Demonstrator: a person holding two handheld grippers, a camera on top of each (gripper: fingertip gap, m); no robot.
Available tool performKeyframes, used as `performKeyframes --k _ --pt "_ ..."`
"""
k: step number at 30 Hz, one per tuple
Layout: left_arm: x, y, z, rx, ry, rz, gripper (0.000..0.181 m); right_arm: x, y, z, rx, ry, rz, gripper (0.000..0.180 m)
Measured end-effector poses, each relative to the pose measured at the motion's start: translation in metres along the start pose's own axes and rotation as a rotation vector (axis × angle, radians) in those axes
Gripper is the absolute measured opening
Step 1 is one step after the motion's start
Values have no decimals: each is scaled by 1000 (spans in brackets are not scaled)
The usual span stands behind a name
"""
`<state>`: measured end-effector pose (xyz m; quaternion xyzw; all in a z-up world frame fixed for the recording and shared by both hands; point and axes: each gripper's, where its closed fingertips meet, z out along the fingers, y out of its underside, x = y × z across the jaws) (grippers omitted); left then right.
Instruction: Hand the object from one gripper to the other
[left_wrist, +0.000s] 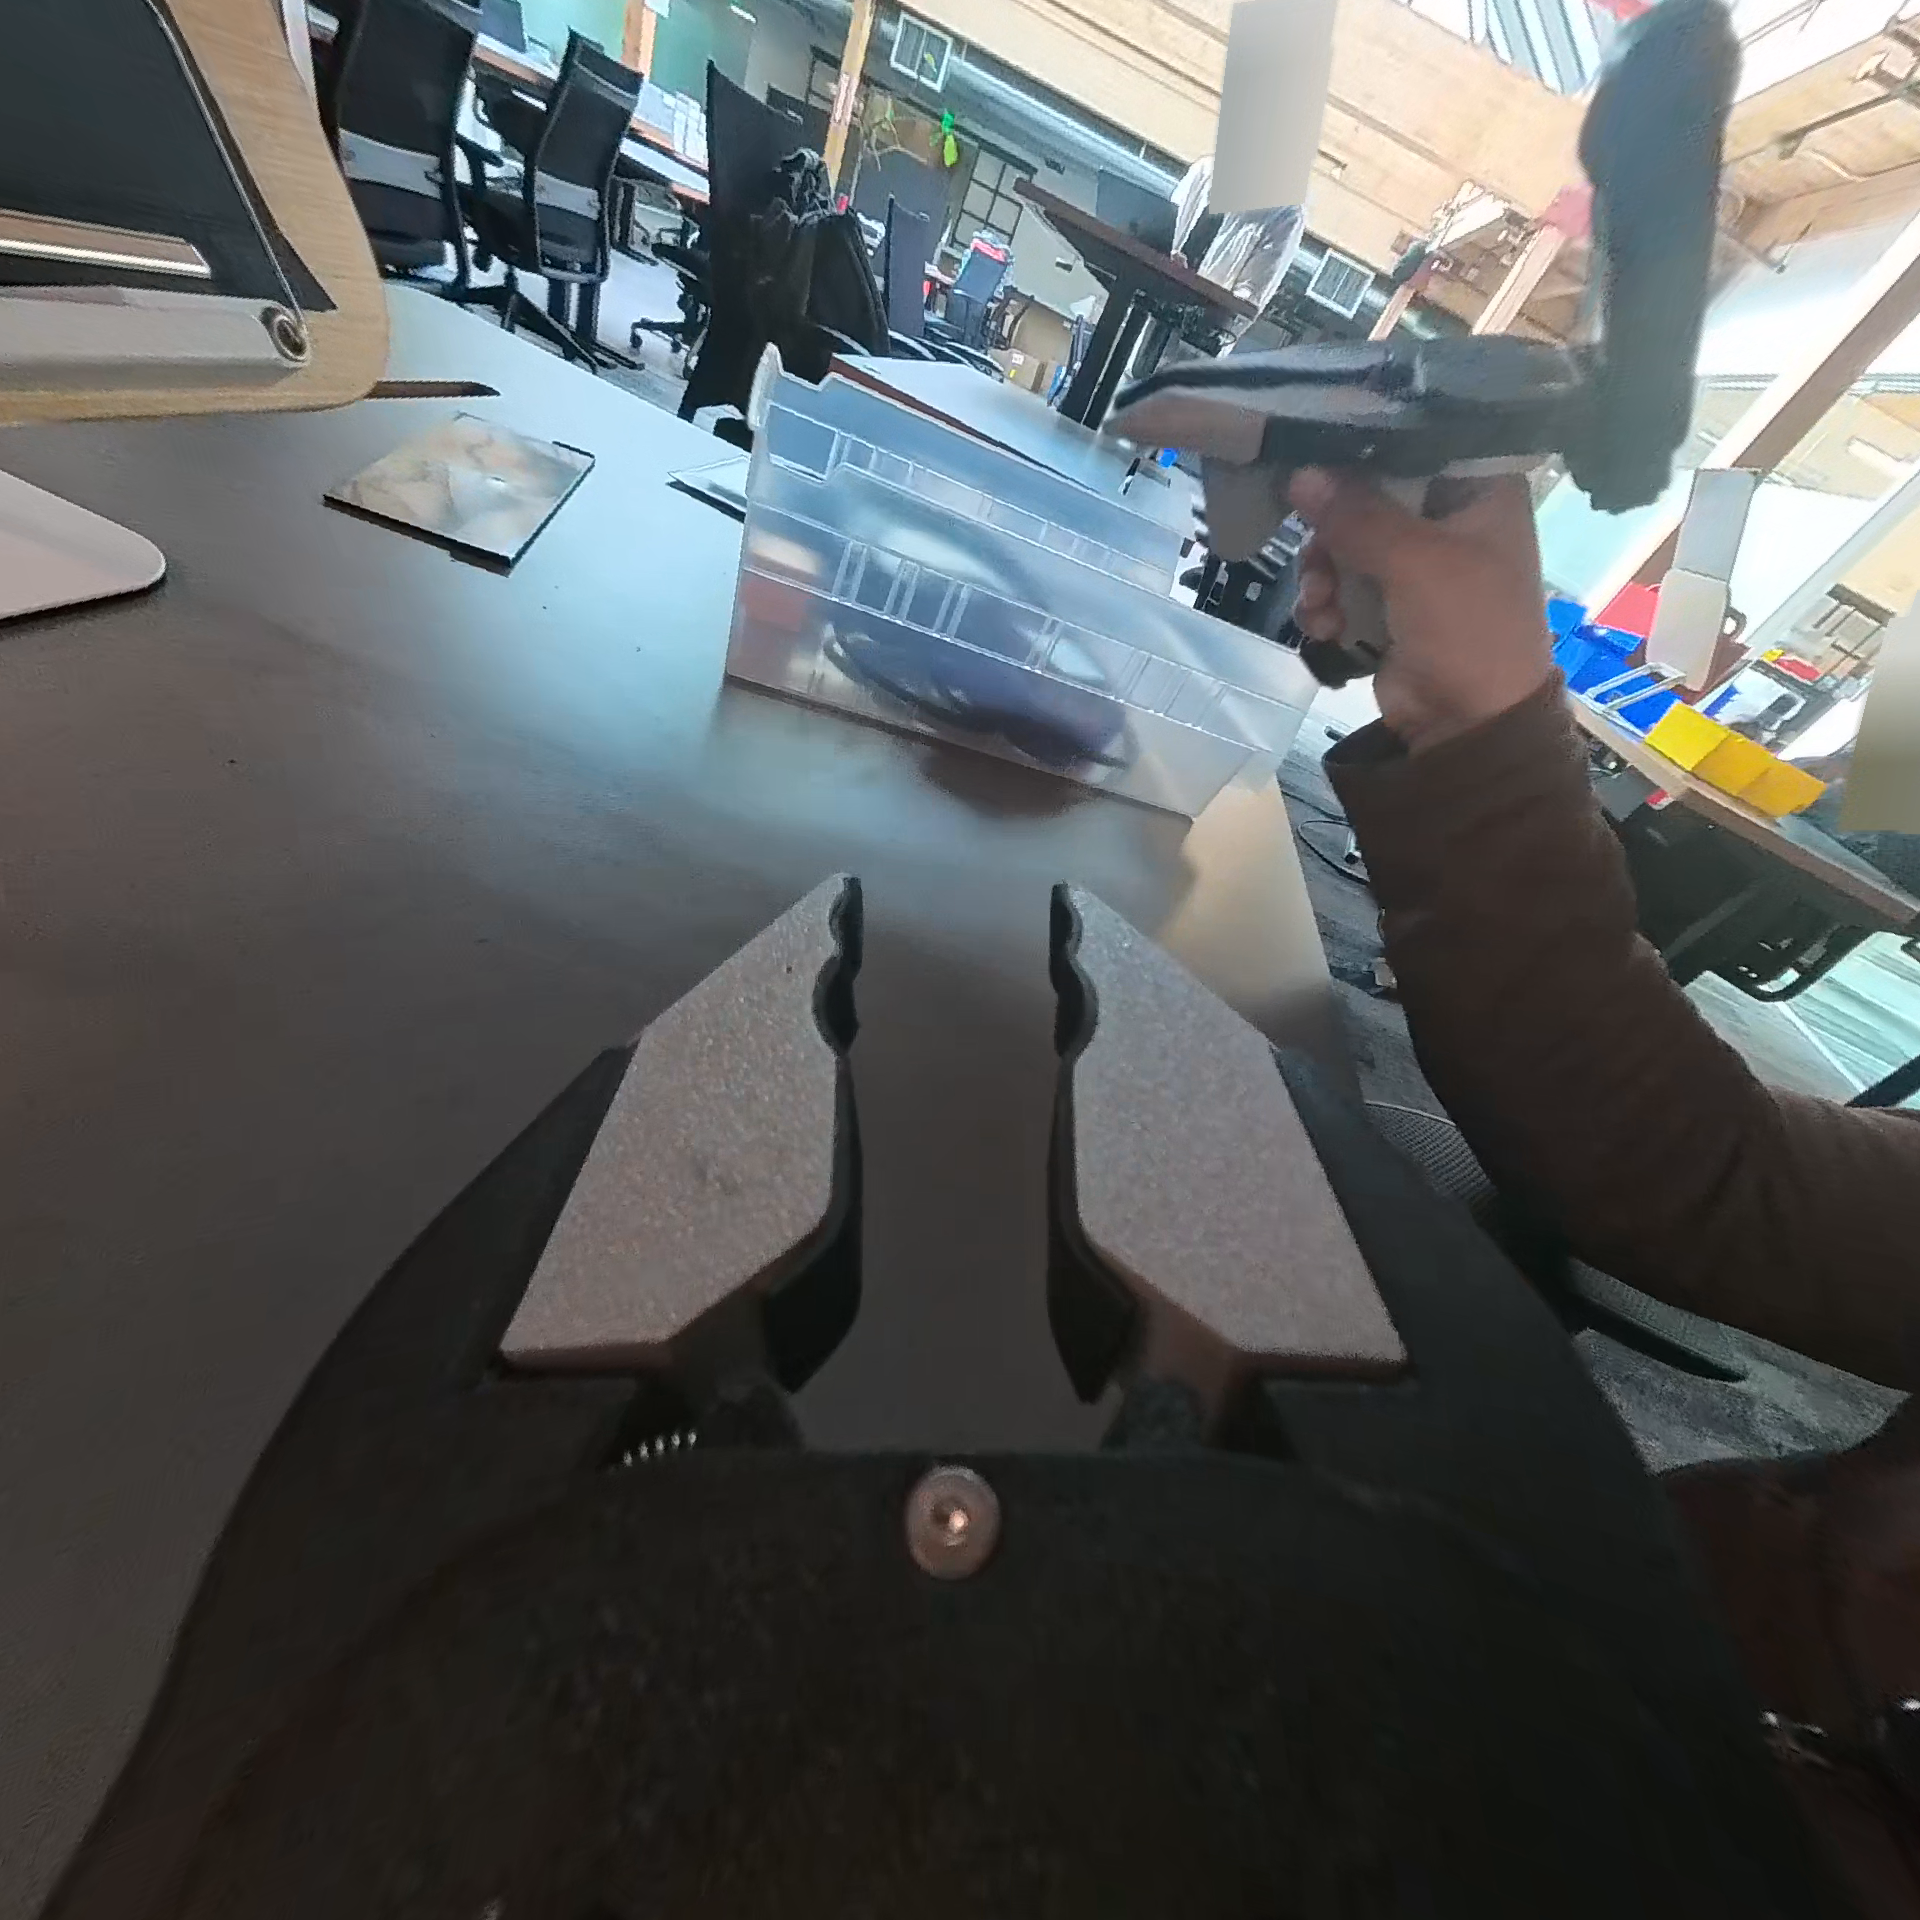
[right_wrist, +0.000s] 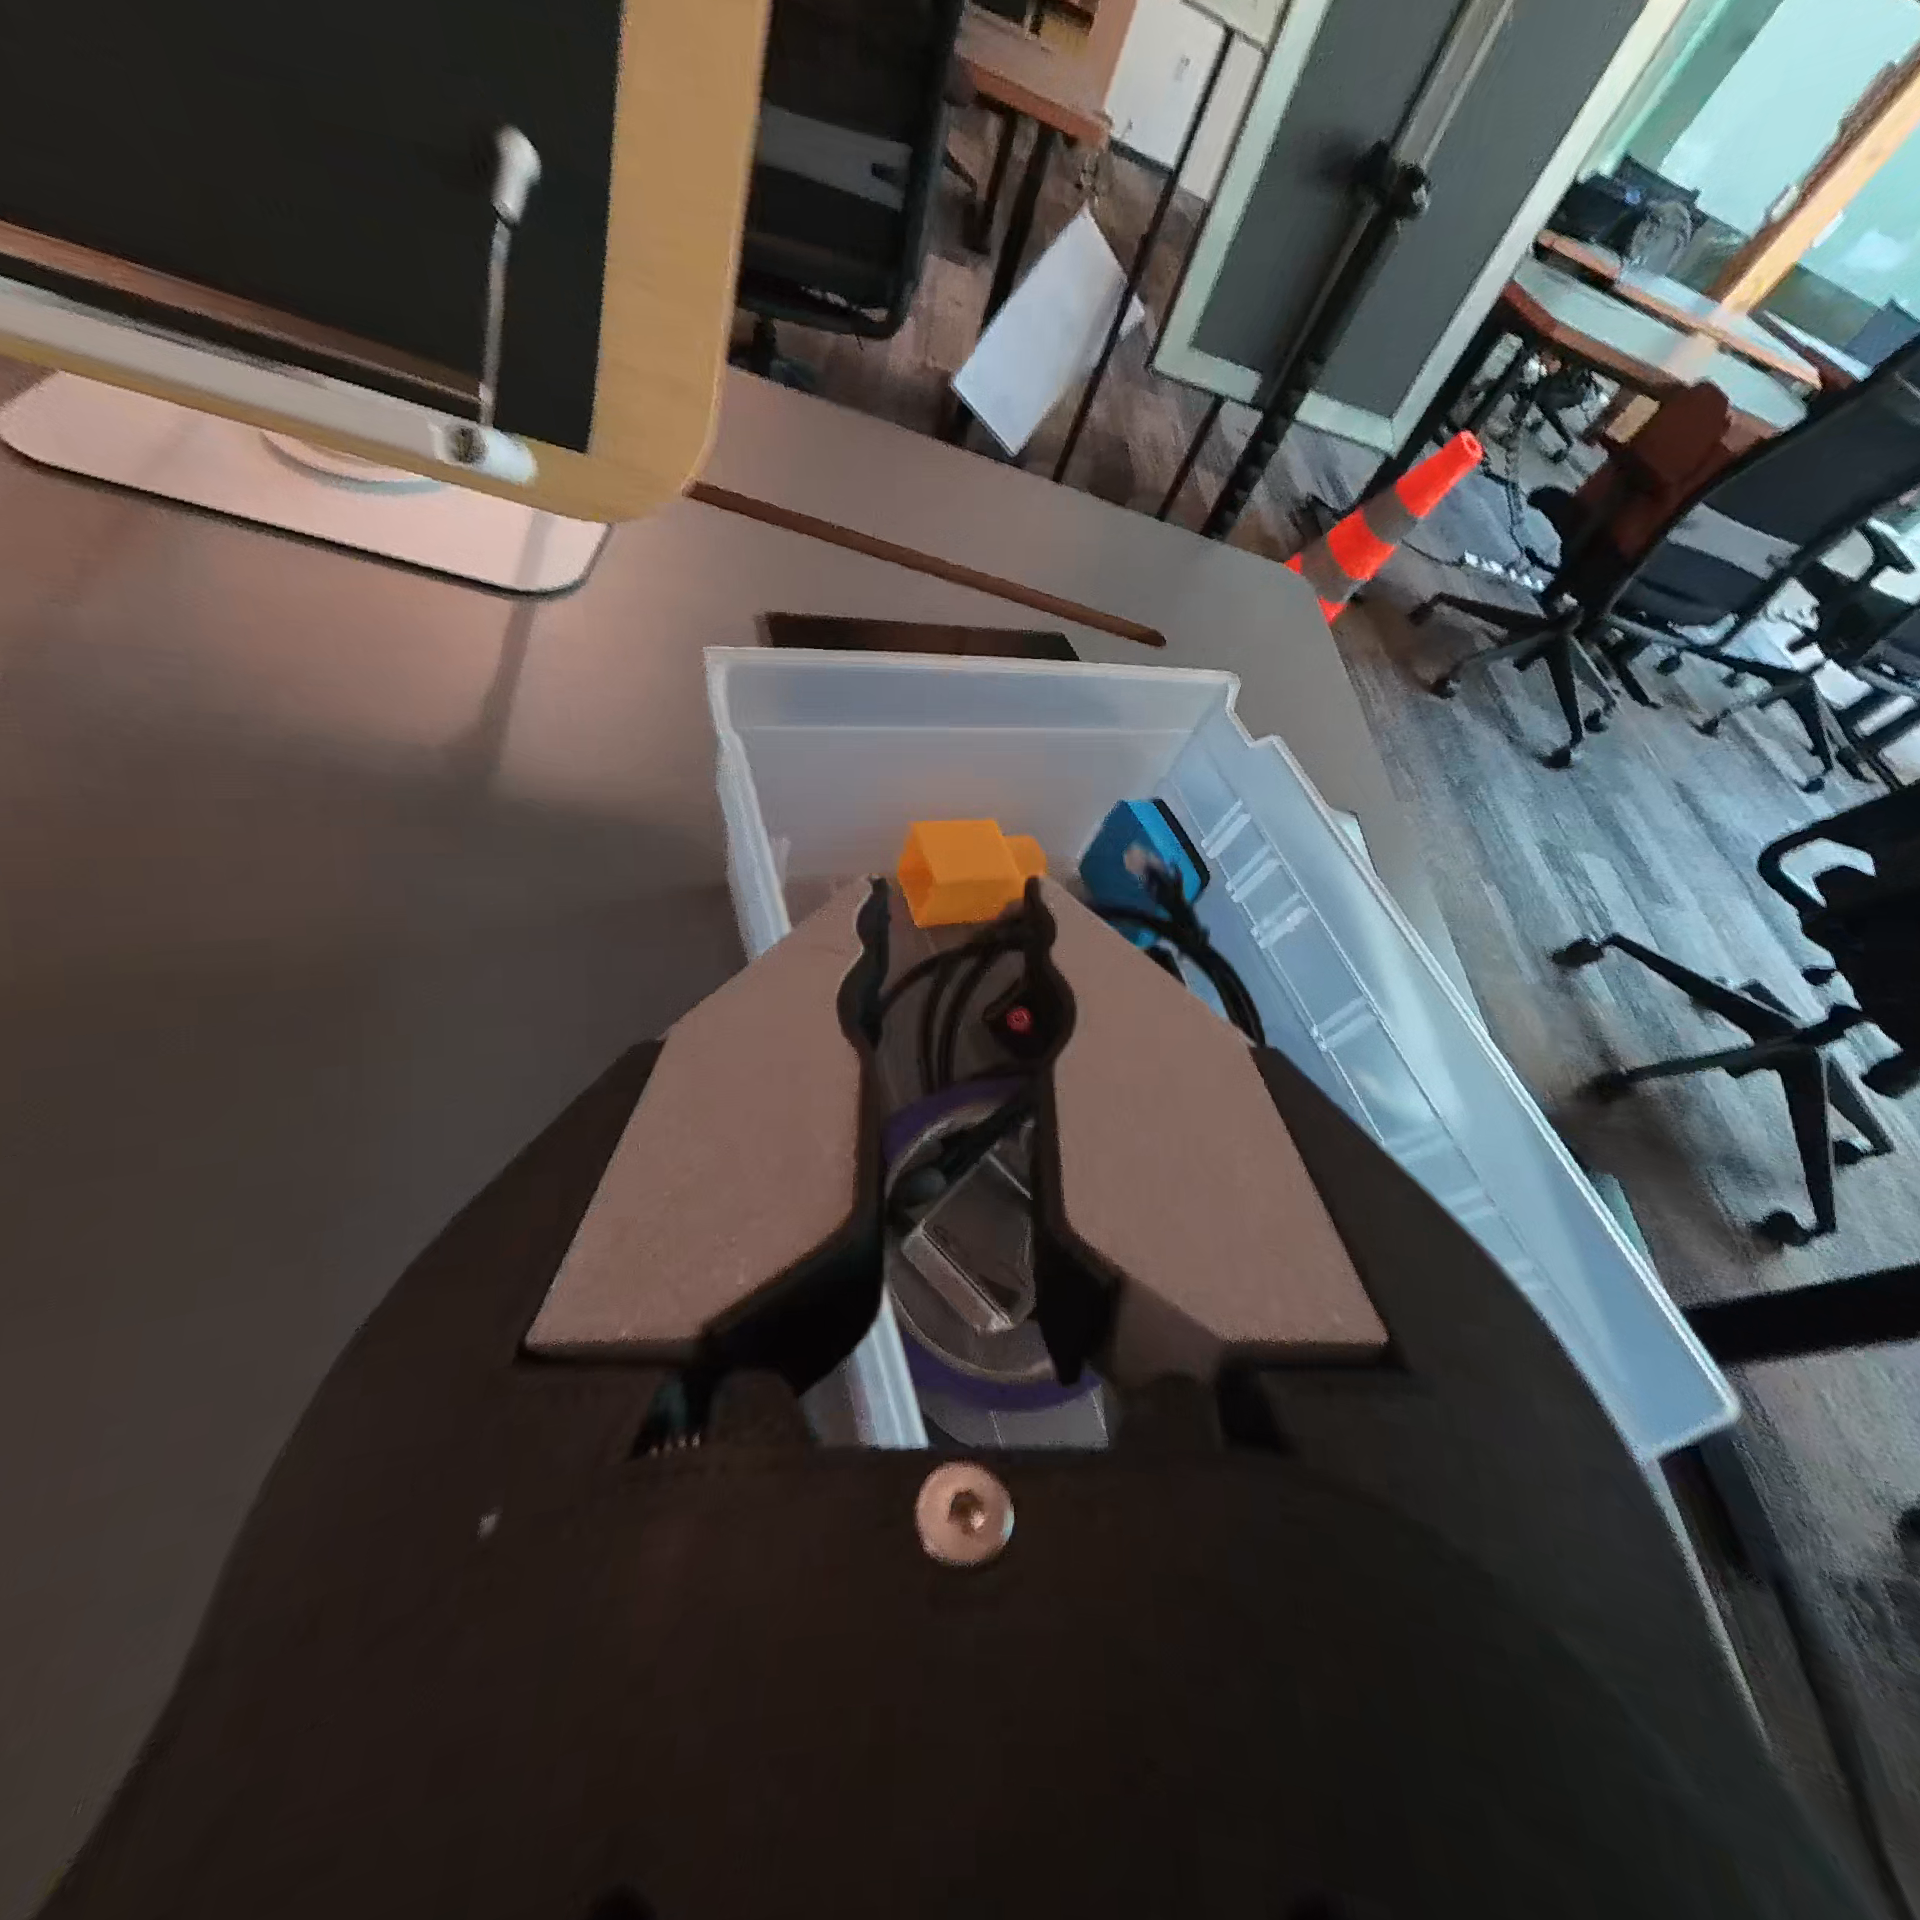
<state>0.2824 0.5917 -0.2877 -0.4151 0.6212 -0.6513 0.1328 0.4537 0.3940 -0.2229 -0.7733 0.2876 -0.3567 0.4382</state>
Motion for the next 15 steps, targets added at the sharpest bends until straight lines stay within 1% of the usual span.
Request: performKeyframes --k 2,3,9,12,13,15 --pt "0 1 0 -8 -4 7 33 -11 -12 -5 52 -51 11 23" --pt "0 1 0 -9 -5 8 33 -22 -17 -8 75 -107 29 25" --pt "-3 4 2 -25 -19 16 34 -114 -40 -15 131 -558 177 57" --pt "-3 6 3 -35 -21 19 35 -164 -36 -3 119 -734 204 62" --pt "-2 6 3 -35 -21 21 35 -179 -30 5 106 -764 196 63" --pt "-2 6 3 -39 -22 31 35 -201 -14 27 80 -764 158 62"
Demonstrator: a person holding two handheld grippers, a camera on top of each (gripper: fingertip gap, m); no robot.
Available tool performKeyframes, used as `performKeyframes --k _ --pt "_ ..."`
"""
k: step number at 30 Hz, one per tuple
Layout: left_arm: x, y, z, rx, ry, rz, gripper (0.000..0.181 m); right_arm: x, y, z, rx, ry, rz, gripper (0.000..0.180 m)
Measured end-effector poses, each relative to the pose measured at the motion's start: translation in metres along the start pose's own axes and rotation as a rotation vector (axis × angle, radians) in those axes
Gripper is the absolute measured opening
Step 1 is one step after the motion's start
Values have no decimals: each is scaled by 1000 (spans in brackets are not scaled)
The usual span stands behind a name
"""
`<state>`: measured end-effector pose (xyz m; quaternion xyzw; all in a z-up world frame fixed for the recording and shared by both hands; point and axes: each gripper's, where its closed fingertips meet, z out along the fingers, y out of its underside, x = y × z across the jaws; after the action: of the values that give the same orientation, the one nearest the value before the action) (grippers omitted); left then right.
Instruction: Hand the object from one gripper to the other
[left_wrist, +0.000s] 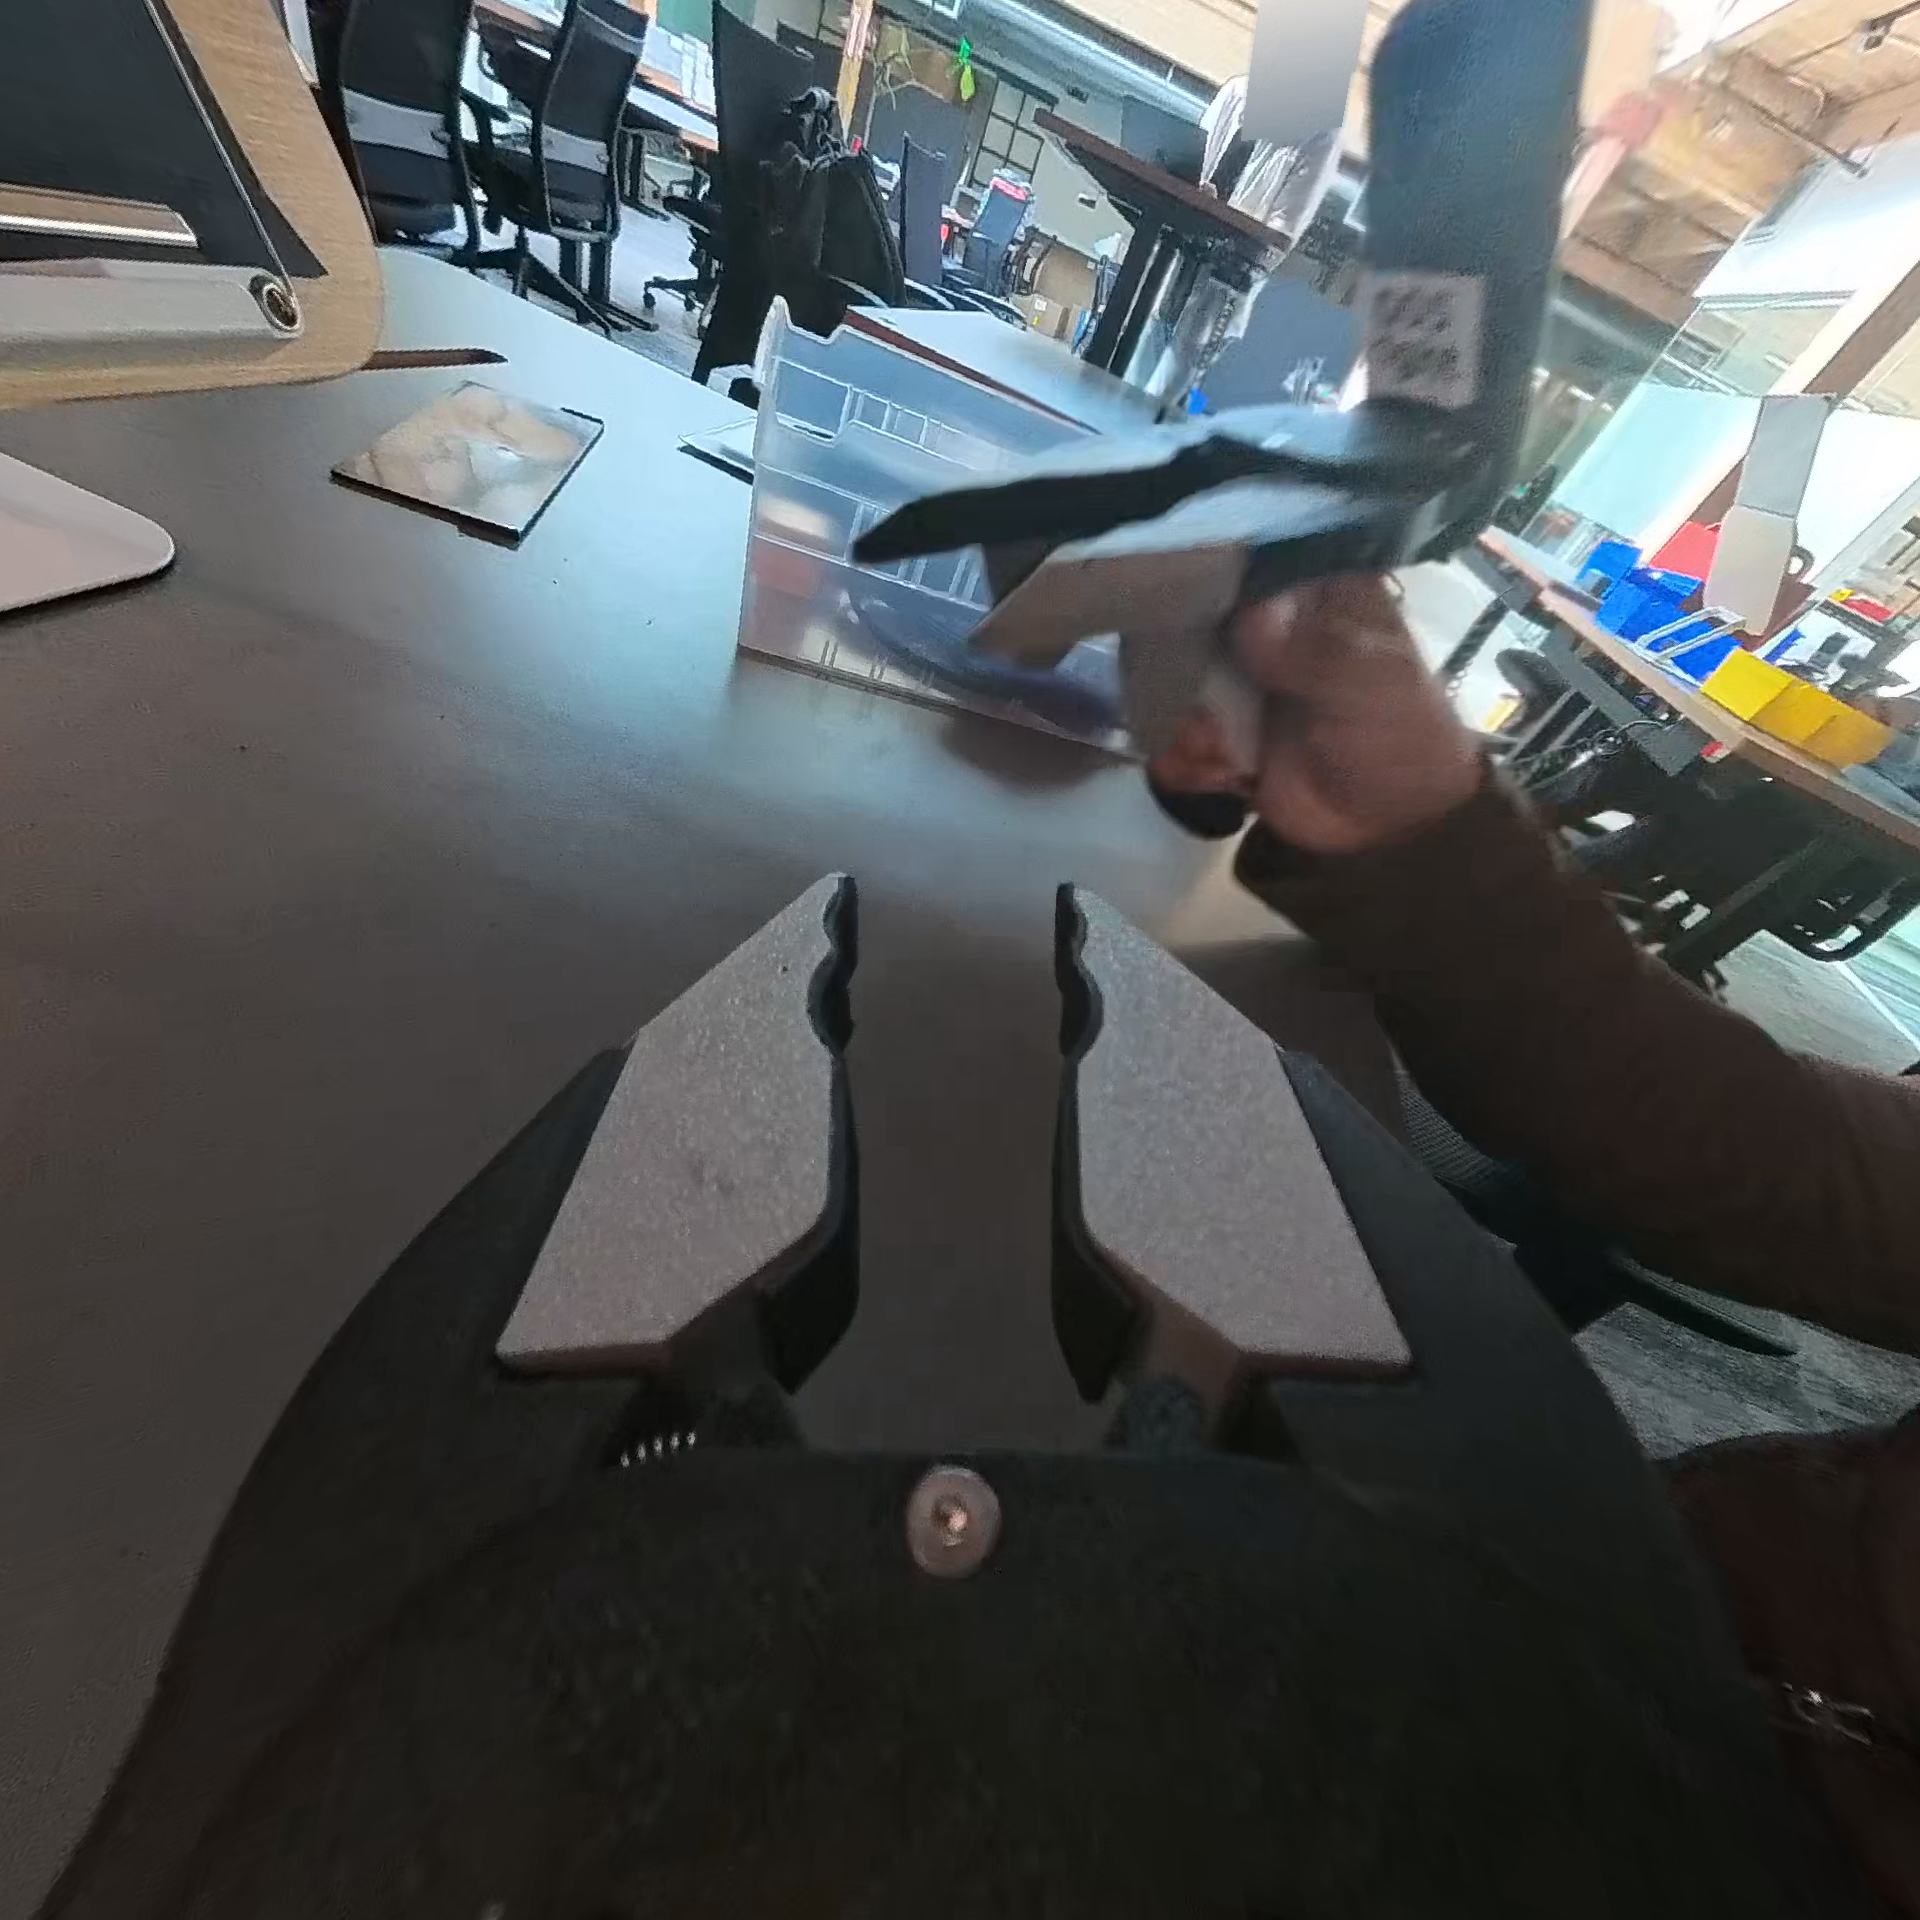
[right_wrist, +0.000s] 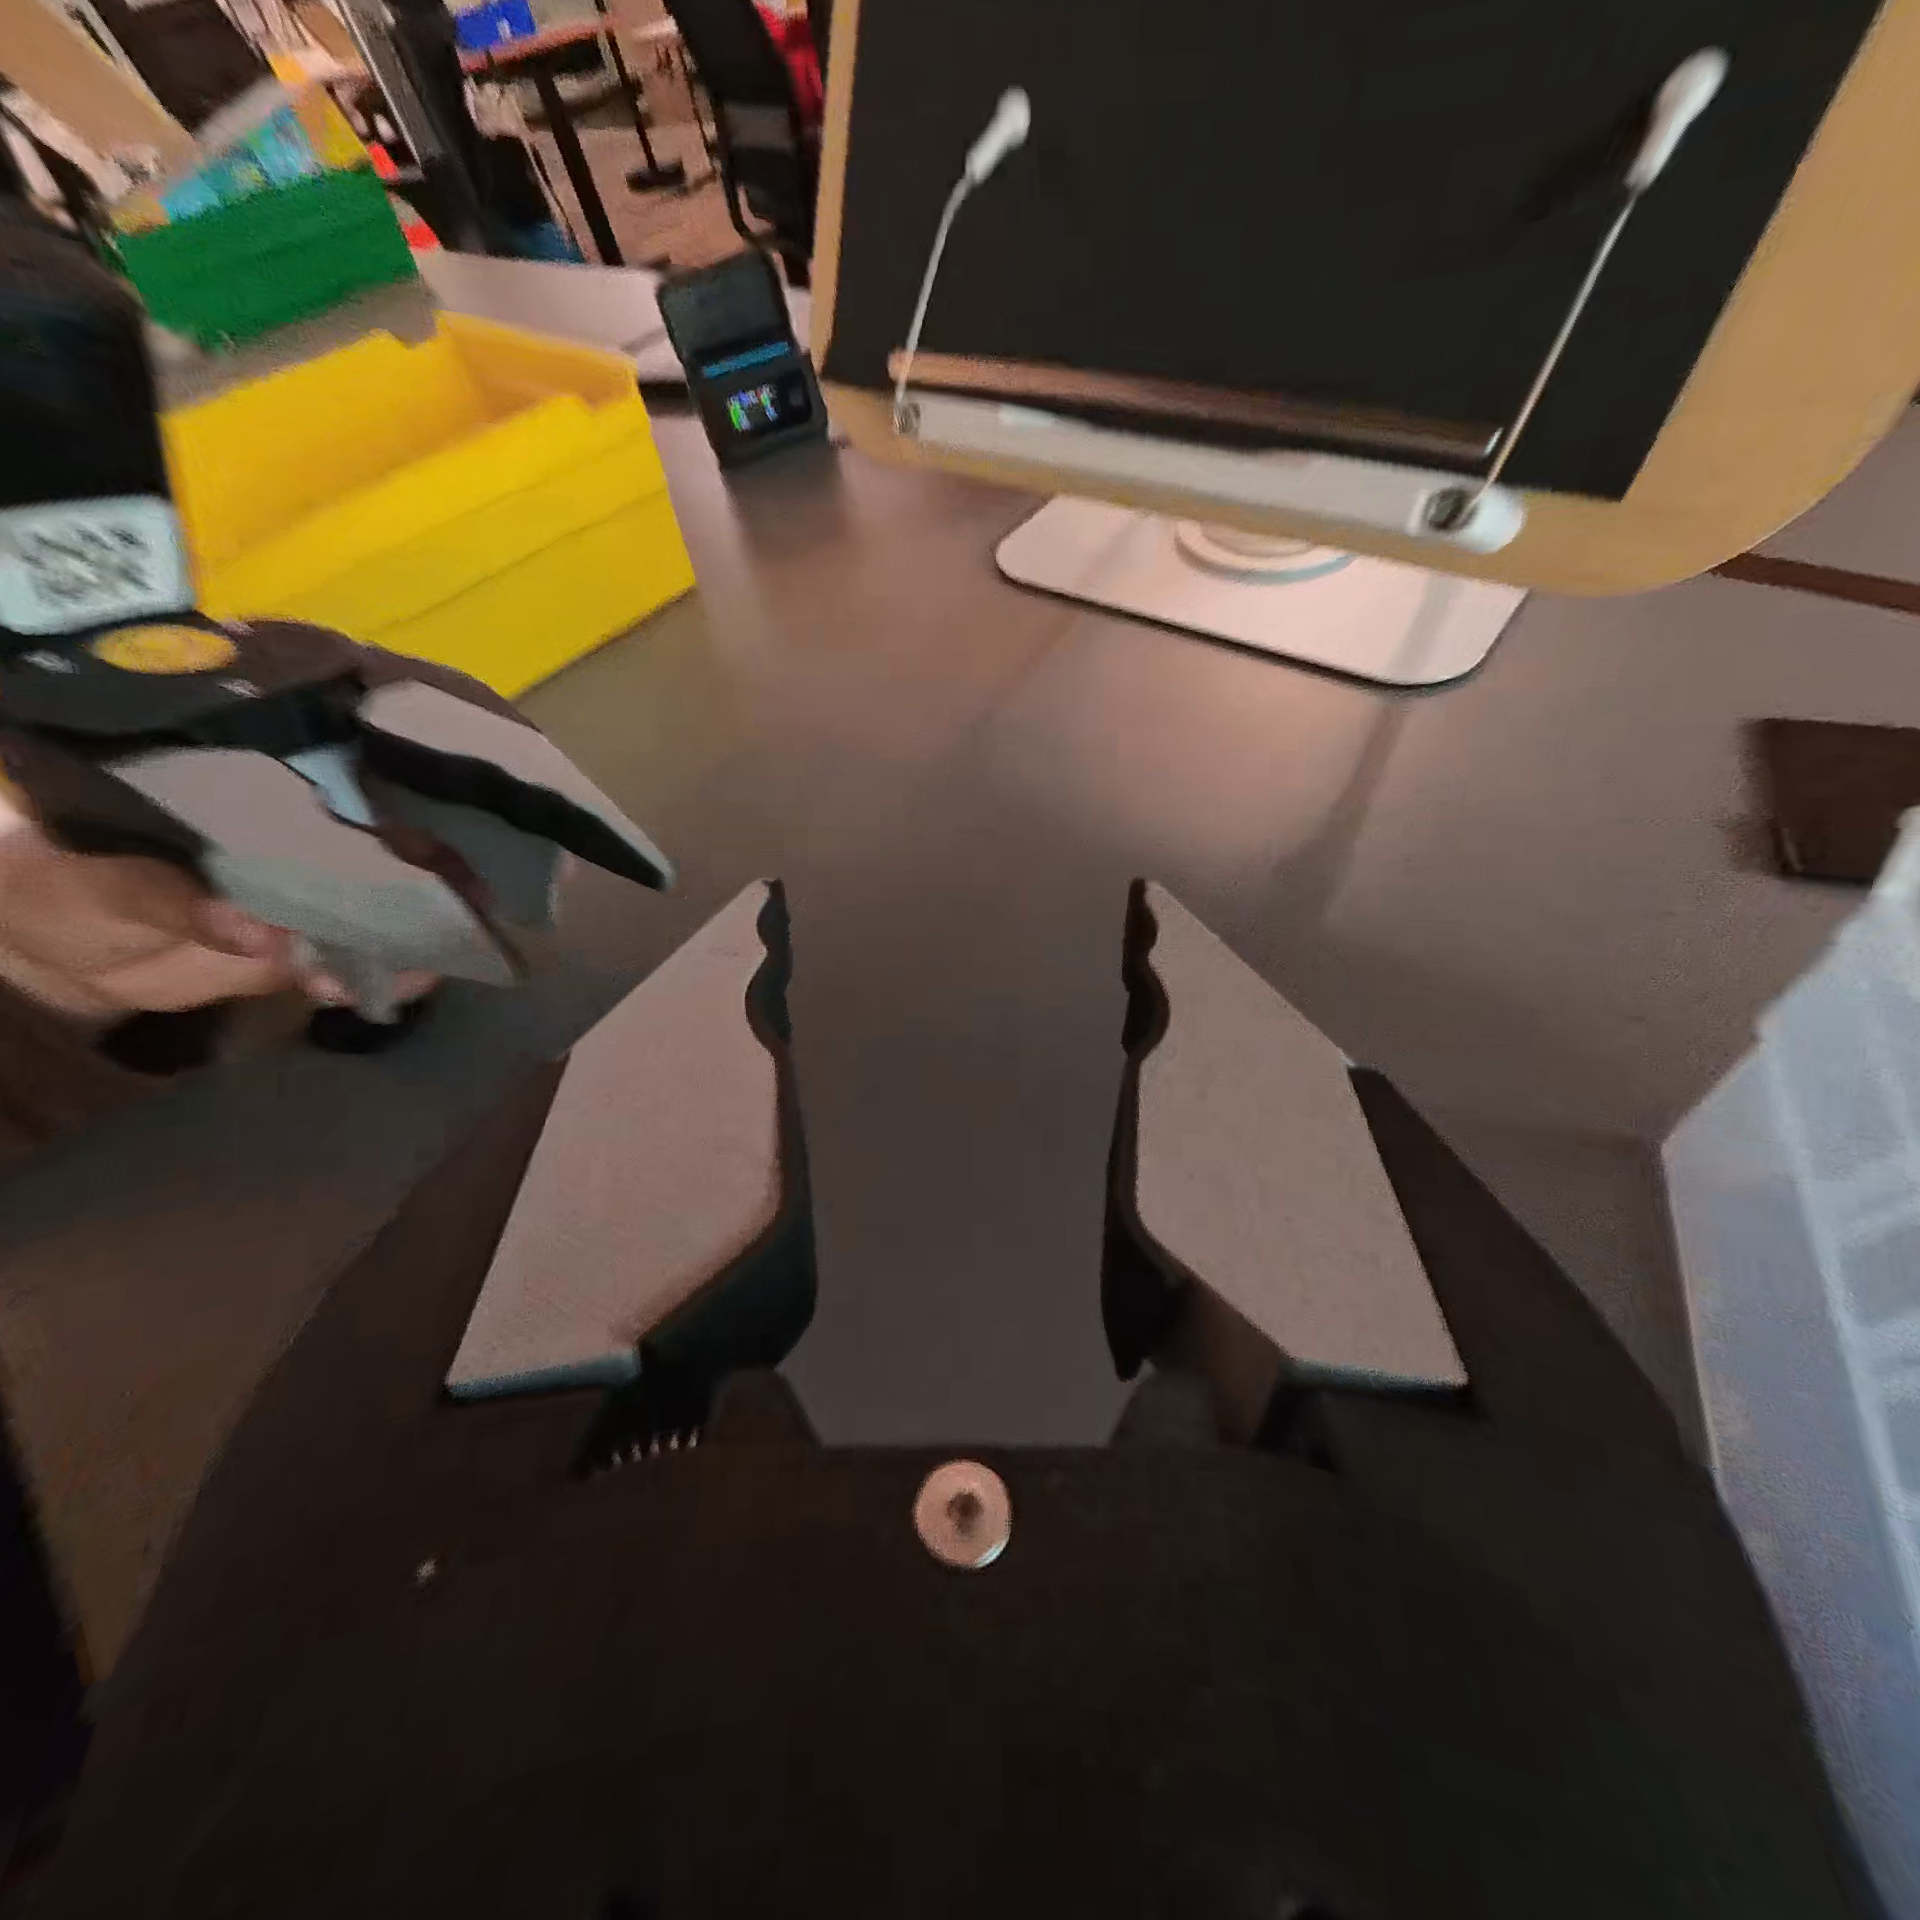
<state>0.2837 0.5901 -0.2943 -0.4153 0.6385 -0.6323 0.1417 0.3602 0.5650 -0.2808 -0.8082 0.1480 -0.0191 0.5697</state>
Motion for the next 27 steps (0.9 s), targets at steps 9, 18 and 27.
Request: performKeyframes --k 9,18,27 --pt "21 16 13 -102 15 175 43 13 50 30 -174 105 -112 33" --pt "87 -43 -44 27 3 360 48 21 81 35 -346 74 -7 47" --pt "-24 -100 -224 -96 -580 335 64 20 85 37 -372 95 -53 47"
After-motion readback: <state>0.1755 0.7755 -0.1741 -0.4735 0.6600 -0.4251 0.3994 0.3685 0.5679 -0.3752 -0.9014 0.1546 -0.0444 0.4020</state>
